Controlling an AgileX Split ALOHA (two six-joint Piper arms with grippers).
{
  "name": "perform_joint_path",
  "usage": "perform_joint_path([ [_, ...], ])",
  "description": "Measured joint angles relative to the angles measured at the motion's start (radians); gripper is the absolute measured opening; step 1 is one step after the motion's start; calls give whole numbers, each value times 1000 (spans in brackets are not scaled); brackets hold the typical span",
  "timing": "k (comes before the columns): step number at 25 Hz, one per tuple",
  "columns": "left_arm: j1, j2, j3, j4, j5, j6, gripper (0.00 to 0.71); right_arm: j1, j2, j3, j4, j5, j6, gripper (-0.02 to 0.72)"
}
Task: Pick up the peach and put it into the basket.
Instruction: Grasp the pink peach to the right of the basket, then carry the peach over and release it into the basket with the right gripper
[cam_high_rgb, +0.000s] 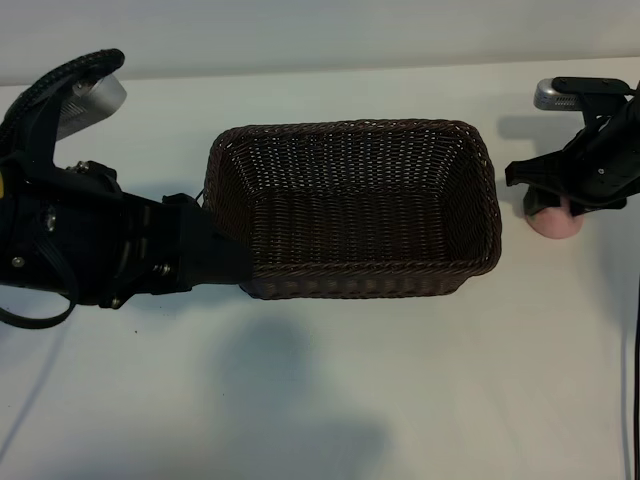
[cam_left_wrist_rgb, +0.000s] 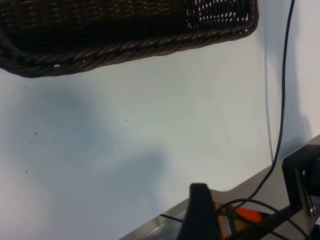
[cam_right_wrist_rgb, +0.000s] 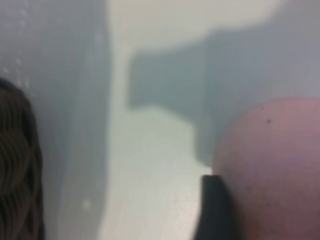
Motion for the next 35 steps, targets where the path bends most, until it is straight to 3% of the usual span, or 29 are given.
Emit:
perform_joint_path([
  [4,0,0,0,0,0,0,553,0,0,0,6,-15,21,128],
  [7,0,0,0,0,0,0,553,0,0,-2,8,-16,29,57],
  [11,0,0,0,0,0,0,553,0,-13,-14,10,9,30,49],
  [18,0,0,0,0,0,0,553,0,-62,-105,-28,141,43,49],
  [24,0,0,0,0,0,0,553,0,-152,-120,-132,184,117,49],
  [27,0,0,0,0,0,0,553,-1,-206,-120,-150,215,128,49],
  [31,0,0,0,0,0,0,553,-1,-283,-120,-143,258,129,49],
  [35,0,0,0,0,0,0,553,-1,-366,-120,-84,305,103,49],
])
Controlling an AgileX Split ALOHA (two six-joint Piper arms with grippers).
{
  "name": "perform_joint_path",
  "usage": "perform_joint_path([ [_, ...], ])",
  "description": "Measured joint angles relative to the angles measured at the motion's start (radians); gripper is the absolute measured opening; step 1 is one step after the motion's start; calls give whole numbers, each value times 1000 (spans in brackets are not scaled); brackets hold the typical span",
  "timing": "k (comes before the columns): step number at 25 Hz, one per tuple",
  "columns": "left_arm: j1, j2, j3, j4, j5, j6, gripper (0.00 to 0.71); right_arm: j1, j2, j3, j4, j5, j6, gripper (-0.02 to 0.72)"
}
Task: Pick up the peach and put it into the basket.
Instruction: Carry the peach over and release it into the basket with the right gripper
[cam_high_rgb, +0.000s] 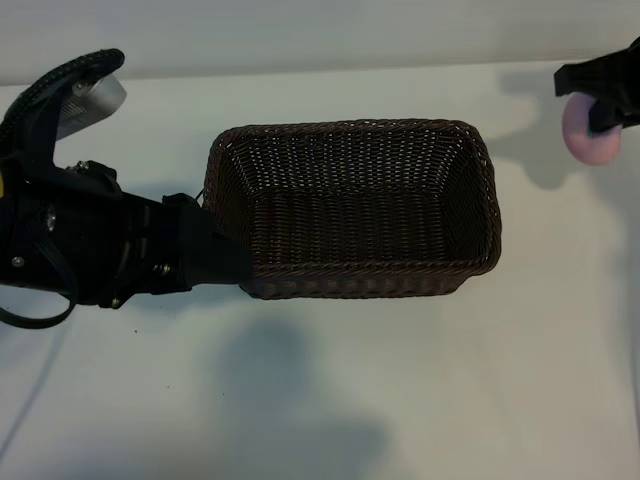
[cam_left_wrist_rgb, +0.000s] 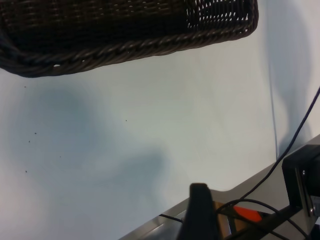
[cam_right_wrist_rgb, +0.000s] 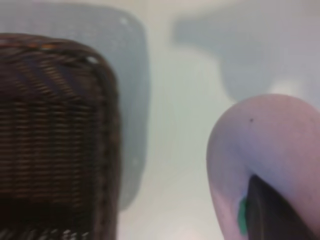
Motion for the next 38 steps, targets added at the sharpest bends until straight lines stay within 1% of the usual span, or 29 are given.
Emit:
perform_joint_path([
  [2,0,0,0,0,0,0,553,4,-37,0,32,17,-13,49],
  [4,0,0,0,0,0,0,553,24,-65,0,45,29,-20,49],
  [7,0,0,0,0,0,0,553,96,-83,-1,62,32,-22,49],
  [10,0,0,0,0,0,0,553,183,-80,-1,77,23,-22,49],
  [13,0,0,0,0,0,0,553,257,-67,-1,98,-7,-23,49],
  [17,0,0,0,0,0,0,553,316,-18,-1,110,-40,-24,49],
  [25,0,0,0,0,0,0,553,384,116,-1,131,-89,-55,49],
  [30,0,0,0,0,0,0,553,393,205,-1,140,-125,-68,49],
  [36,0,0,0,0,1,0,553,393,291,-1,216,-150,-133,49],
  [38,0,0,0,0,1,0,553,393,318,-1,226,-155,-146,49],
])
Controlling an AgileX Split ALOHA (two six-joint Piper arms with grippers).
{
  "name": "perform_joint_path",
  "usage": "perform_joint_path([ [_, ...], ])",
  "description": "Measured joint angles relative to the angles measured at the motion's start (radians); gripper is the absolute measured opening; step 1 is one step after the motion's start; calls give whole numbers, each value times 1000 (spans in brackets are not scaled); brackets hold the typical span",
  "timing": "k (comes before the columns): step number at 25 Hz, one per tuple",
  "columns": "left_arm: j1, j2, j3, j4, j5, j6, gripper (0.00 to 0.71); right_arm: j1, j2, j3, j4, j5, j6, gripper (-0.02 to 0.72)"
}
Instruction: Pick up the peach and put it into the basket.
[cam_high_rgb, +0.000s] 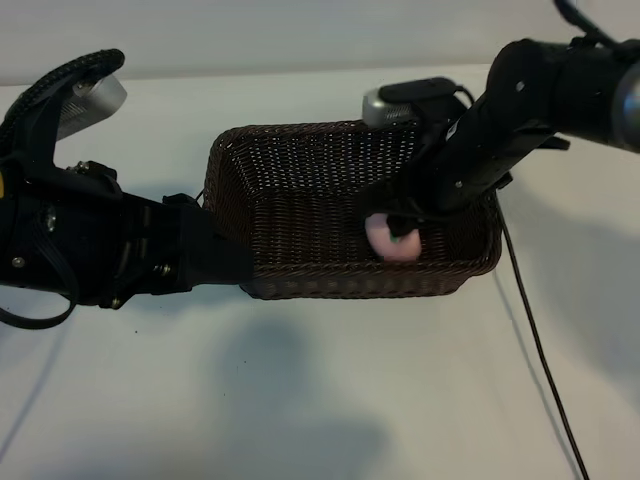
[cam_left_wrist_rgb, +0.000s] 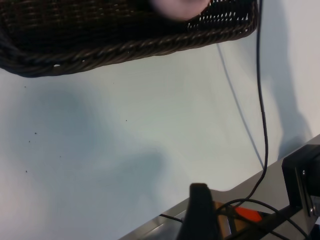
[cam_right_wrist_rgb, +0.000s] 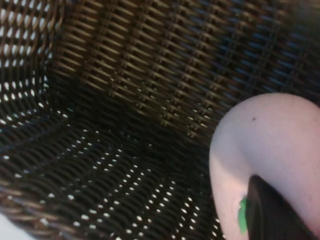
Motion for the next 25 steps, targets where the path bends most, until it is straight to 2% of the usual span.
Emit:
perform_joint_path([
  [4,0,0,0,0,0,0,553,0,23,0,3,-2,-10,50],
  [7,0,0,0,0,0,0,553,0,23,-6,3,5,-10,81],
  [10,0,0,0,0,0,0,553,0,23,-29,3,28,-9,184],
  [15,0,0,0,0,0,0,553,0,23,-76,3,88,-13,436],
  [17,0,0,0,0,0,0,553,0,23,-94,3,116,-16,492],
  [20,0,0,0,0,0,0,553,0,23,-130,3,156,-16,521],
  [25,0,0,0,0,0,0,553,0,22,-185,3,215,-6,522],
])
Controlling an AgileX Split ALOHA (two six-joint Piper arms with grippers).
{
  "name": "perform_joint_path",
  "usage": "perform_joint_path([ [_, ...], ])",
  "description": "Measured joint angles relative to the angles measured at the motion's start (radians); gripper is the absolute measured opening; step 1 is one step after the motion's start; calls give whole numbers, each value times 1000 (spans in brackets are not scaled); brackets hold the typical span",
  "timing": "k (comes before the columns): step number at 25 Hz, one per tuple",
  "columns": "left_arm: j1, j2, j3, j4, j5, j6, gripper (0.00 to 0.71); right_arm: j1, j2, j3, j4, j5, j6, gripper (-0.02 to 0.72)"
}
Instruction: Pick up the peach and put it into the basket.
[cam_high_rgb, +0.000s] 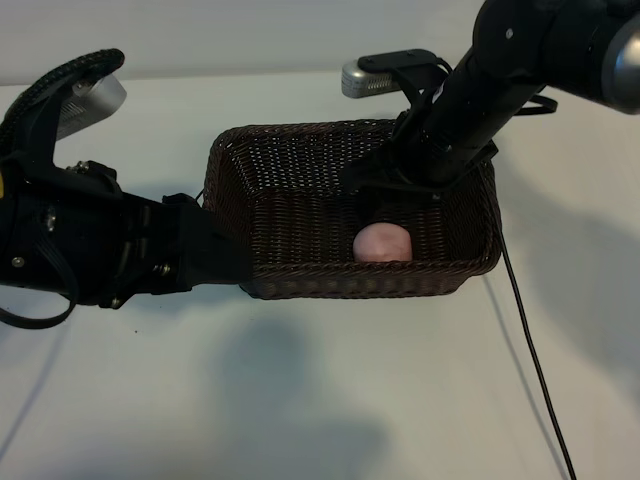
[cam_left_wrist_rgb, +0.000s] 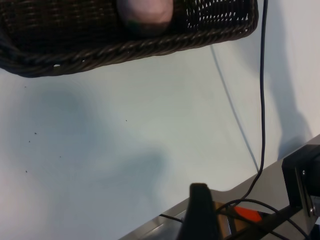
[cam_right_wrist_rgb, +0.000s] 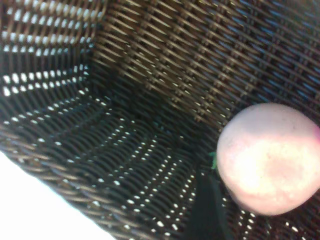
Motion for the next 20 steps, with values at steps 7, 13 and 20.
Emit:
perform_joint_path([
  [7,0,0,0,0,0,0,553,-9,-105,-7,-141,44,87,522],
  [13,0,0,0,0,0,0,553,-76,-228,-11,-211,113,132,521],
  [20,0,0,0,0,0,0,553,-125,-256,-13,-236,226,151,521],
])
